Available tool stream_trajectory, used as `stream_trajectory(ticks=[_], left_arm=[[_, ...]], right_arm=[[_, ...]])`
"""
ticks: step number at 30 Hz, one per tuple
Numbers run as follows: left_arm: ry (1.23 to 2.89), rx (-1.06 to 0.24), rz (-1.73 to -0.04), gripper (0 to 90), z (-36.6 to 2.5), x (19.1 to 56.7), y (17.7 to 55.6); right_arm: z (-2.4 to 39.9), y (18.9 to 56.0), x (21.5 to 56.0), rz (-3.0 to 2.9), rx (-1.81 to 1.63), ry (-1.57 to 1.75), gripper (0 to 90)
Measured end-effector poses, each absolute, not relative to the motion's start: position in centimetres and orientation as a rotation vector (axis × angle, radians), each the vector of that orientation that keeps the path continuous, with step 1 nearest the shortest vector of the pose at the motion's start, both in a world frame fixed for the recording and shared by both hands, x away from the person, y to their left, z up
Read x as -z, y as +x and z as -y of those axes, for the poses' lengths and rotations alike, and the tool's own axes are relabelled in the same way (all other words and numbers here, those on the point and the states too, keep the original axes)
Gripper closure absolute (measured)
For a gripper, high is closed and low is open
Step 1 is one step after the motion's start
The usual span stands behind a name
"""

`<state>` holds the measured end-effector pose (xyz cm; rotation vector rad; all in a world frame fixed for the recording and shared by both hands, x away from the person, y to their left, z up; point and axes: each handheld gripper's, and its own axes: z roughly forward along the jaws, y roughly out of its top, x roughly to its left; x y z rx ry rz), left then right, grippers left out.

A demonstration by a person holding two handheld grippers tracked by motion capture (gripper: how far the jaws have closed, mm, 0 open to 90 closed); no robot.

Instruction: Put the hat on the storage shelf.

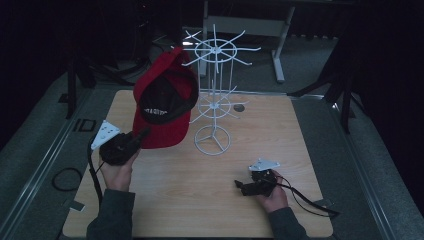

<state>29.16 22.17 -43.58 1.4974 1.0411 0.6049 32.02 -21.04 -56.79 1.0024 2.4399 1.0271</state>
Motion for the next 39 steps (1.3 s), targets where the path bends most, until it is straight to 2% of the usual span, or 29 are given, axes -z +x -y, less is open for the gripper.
stream_trajectory(ticks=[8, 17, 27, 34, 39], left_arm=[[1.541, -0.579, -1.024, 81.8, -20.9, 44.4, 29.5], [1.523, -0.544, -1.054, 60.3, -21.3, 44.9, 29.5], [1.518, -0.5, -1.128, 46.6, -21.7, 46.1, 29.8], [1.511, -0.513, -1.164, 39.3, -22.0, 47.1, 29.6], [1.531, -0.504, -1.18, 39.4, -22.2, 47.6, 29.8]], right_arm=[[21.0, 32.0, 56.8, -2.441, -1.025, 1.003, 13.6], [21.0, 32.0, 56.8, -2.44, -1.027, 1.001, 13.6], [21.0, 32.0, 56.8, -2.441, -1.027, 1.002, 13.6], [21.0, 32.0, 56.8, -2.44, -1.027, 1.001, 13.6], [21.0, 32.0, 56.8, -2.44, -1.027, 1.001, 13.6]])
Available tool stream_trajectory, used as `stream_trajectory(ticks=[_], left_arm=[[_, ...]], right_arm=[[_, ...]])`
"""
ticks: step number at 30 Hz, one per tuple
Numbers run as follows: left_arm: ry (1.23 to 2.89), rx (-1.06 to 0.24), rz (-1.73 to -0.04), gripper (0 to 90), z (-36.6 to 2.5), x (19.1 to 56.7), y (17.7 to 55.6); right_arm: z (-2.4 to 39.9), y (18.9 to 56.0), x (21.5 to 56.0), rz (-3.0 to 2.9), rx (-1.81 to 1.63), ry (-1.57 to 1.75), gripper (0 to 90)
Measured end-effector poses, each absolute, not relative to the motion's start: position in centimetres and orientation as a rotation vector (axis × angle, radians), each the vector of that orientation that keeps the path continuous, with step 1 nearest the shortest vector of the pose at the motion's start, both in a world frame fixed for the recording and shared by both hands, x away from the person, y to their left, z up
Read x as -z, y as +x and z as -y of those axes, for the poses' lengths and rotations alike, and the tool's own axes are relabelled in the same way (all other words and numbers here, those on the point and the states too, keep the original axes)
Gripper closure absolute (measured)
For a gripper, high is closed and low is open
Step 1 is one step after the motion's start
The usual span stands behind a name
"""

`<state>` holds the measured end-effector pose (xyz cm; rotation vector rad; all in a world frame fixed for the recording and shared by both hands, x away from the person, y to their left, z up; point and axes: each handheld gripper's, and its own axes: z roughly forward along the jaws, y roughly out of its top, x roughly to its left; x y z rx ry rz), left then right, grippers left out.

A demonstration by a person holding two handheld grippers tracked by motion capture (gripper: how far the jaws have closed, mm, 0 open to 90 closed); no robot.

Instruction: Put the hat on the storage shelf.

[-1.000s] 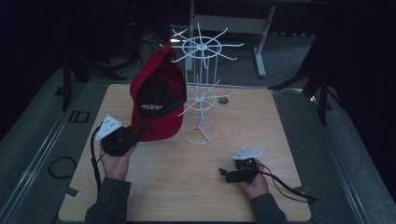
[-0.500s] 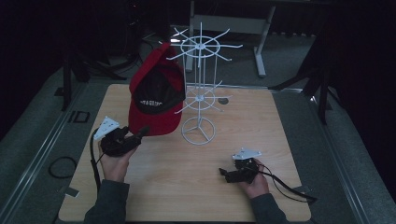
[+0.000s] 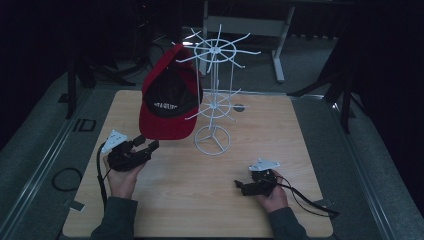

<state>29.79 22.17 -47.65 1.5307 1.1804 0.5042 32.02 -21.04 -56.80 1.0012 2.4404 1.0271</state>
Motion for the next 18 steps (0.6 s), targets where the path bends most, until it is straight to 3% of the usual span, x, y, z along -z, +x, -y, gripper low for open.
stream_trajectory(ticks=[14, 18], left_arm=[[1.527, -0.504, -1.234, 39.3, -23.4, 48.9, 29.6], [1.538, -0.495, -1.229, 43.4, -23.4, 49.0, 29.6]], right_arm=[[21.0, 32.0, 56.8, -2.441, -1.026, 1.0, 13.6], [21.1, 32.0, 56.8, -2.441, -1.026, 0.999, 13.6]])
